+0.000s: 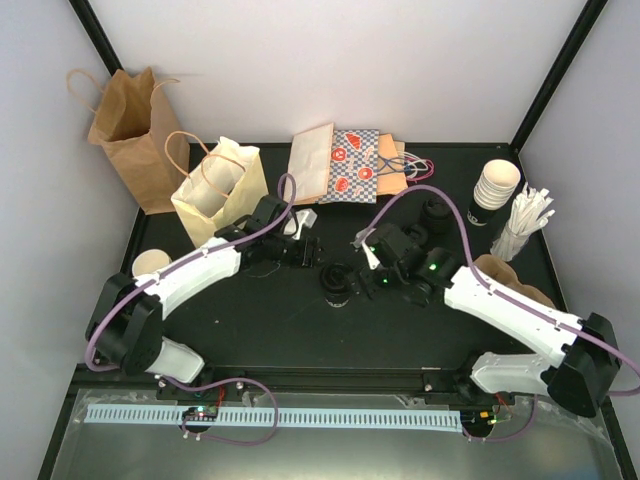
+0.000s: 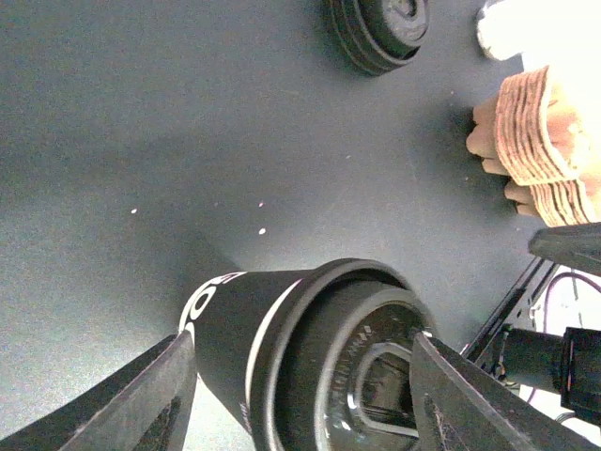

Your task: Pack the takeout coffee

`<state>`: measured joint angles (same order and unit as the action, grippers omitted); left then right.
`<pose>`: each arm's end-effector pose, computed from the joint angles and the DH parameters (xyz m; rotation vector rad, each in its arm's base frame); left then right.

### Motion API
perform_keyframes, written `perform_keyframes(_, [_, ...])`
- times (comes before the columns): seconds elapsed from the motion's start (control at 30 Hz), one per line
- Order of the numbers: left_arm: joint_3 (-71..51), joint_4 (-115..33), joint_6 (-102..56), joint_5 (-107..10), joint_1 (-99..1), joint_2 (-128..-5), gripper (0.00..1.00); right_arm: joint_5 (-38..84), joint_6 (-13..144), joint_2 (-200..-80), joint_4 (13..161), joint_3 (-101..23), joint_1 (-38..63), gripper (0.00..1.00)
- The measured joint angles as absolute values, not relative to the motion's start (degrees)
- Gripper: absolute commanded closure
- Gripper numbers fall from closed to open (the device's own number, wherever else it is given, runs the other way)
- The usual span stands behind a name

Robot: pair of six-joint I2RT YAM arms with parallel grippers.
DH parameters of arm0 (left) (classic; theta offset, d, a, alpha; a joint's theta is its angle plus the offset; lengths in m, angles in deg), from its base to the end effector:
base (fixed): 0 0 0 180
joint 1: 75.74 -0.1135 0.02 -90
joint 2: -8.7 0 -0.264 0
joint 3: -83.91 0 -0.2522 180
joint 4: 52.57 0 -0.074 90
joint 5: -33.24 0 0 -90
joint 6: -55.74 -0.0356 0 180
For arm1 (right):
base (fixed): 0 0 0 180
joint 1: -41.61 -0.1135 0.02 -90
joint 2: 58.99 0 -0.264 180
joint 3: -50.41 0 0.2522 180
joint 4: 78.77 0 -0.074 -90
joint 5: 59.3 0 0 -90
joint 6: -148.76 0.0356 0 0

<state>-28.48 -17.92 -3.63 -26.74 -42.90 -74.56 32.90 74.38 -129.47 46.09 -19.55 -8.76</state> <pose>0.2414 -0.1770 0.2270 0.3028 2.6035 -1.0903 0.1578 0.1884 0.2696 -0.7590 2.4772 0.3942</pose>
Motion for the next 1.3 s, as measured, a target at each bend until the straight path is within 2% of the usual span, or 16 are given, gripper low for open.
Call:
perform_keyframes(0.2, [-26.2, -14.0, -6.7, -28.9, -41.4, -71.0, 0.03, 29.6, 78.6, -123.8, 49.3, -15.5, -1.5, 0.07])
perform_keyframes(0.23, [-26.2, -13.5, -7.4, -29.2, -40.9, -70.4, 0.01, 28.7, 79.3, -123.0, 49.8, -14.8, -0.1, 0.08])
perform_keyframes(0.4, [-26.2, -12.0, -12.9, -32.7, -35.5, -67.0, 0.01, 22.0, 81.9, -121.5, 52.6, -11.2, 6.8, 0.11])
perform_keyframes(0.63, [-24.6, -10.4, -27.5, -37.6, -27.6, -63.4, 0.01, 13.8, 84.3, -121.5, 56.2, -7.0, 9.6, 0.13])
perform_keyframes(0.73, [-22.1, -8.0, -32.4, -39.4, -26.2, -65.2, 0.01, 12.1, 84.9, -121.5, 57.3, -6.4, 9.8, 0.19])
perform_keyframes(0.97, [-11.1, 0.7, -38.5, -44.4, -26.2, -76.1, 0.01, 7.6, 88.2, -122.8, 61.6, -3.5, 10.2, 0.43])
perform_keyframes(1.3, [-8.2, 7.2, -40.9, -46.3, -26.2, -83.8, 0.01, 1.6, 91.1, -127.1, 67.9, -1.3, 11.4, 0.61])
